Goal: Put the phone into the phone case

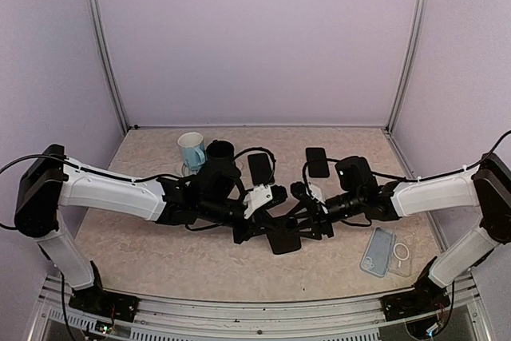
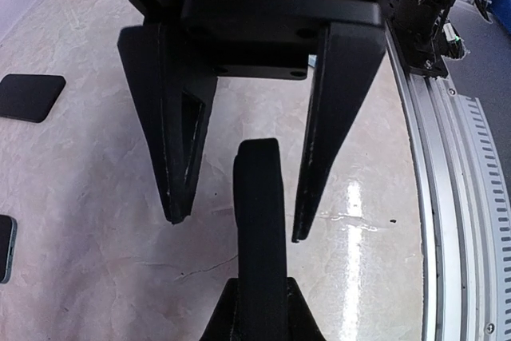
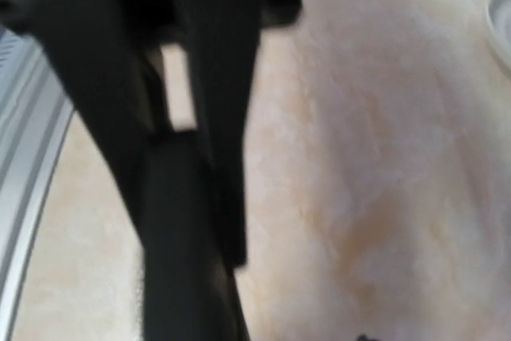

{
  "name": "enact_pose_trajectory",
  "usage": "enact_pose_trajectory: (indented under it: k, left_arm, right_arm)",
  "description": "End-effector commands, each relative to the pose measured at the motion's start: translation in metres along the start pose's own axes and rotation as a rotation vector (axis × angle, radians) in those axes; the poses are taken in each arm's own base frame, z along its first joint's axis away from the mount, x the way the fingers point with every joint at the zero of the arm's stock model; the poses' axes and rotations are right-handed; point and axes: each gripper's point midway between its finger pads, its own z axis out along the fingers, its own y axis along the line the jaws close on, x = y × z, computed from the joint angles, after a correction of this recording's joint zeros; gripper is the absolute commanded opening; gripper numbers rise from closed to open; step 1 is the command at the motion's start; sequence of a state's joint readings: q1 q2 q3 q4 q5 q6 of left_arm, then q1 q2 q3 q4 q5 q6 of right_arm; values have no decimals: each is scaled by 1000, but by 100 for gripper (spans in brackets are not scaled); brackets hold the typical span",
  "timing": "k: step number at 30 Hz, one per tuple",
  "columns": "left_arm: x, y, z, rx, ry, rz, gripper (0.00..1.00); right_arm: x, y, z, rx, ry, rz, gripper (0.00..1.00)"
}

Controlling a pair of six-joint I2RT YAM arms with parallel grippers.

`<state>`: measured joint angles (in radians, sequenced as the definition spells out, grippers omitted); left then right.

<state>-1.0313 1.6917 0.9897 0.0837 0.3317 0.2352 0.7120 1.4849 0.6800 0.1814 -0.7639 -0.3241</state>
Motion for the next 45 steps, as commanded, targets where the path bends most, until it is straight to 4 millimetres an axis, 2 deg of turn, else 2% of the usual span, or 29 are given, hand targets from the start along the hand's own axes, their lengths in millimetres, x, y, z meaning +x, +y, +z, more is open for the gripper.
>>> enact_pose_trajectory:
  k: [1, 3, 5, 6, 10, 12, 15, 17, 19, 21, 22, 24, 26, 27, 29, 31, 34, 36, 38, 40, 44, 45]
  left_arm:
    - [38, 8, 2, -45, 140, -6, 0]
    - [40, 8, 3, -45, 147, -9, 0]
    - [41, 8, 3, -44, 152, -10, 0]
    - [42, 8, 3, -43, 155, -10, 0]
    - [36, 6, 3, -37, 145, -16, 1]
    - [25, 5, 1, -35, 116, -22, 18]
    - [-16, -2, -9, -8, -53, 8, 46]
    - [-36, -6, -14, 10, -137, 20, 54]
    - [-44, -6, -14, 18, -161, 22, 50]
    - [-43, -3, -6, 24, -134, 9, 35]
    - [-39, -3, -2, 26, -114, 2, 26]
    - [-30, -1, 6, 27, -73, -11, 1]
    - [-23, -2, 9, 31, -49, -16, 0]
    - [-22, -2, 8, 25, -48, -17, 0]
    - [-23, -1, 5, 7, -59, -11, 0]
    - [-26, -1, 0, -1, -74, 1, 0]
    - [-31, -3, -4, 3, -91, 11, 0]
    - [-30, -4, -3, 10, -88, 11, 0]
    - [-26, -4, 0, 15, -74, 2, 0]
    - [-25, -5, 1, 20, -69, -4, 0]
    - [-32, -8, -9, 26, -98, -8, 1]
    - [-34, -9, -11, 27, -108, -11, 16]
  right_arm:
    - [29, -3, 7, 35, 50, 99, 45]
    - [34, -1, 7, 37, 48, 108, 20]
    - [36, 1, 7, 29, 40, 106, 4]
    - [35, 2, 7, 24, 37, 103, 0]
    - [35, 0, 5, 42, 44, 98, 0]
    - [34, -1, 4, 55, 42, 91, 0]
    - [27, 3, 5, 58, 23, 62, 0]
    - [23, 7, 7, 52, 6, 39, 0]
    - [21, 9, 9, 47, -2, 27, 0]
    - [19, 12, 9, 40, -10, 16, 0]
    - [18, 13, 9, 34, -14, 13, 0]
    - [17, 15, 9, 28, -16, 9, 0]
    - [17, 14, 8, 36, -12, 10, 0]
    - [19, 14, 8, 42, -6, 19, 4]
    - [27, 16, 10, 32, 7, 45, 25]
    - [38, 19, 12, 19, 23, 82, 36]
    - [52, 21, 17, 15, 24, 128, 39]
    - [50, 19, 18, 18, -2, 138, 31]
    - [40, 19, 18, 11, -43, 131, 13]
    - [32, 20, 18, 0, -75, 116, 0]
    - [17, 26, 10, -13, -110, 83, 0]
    - [13, 27, 7, -12, -115, 72, 0]
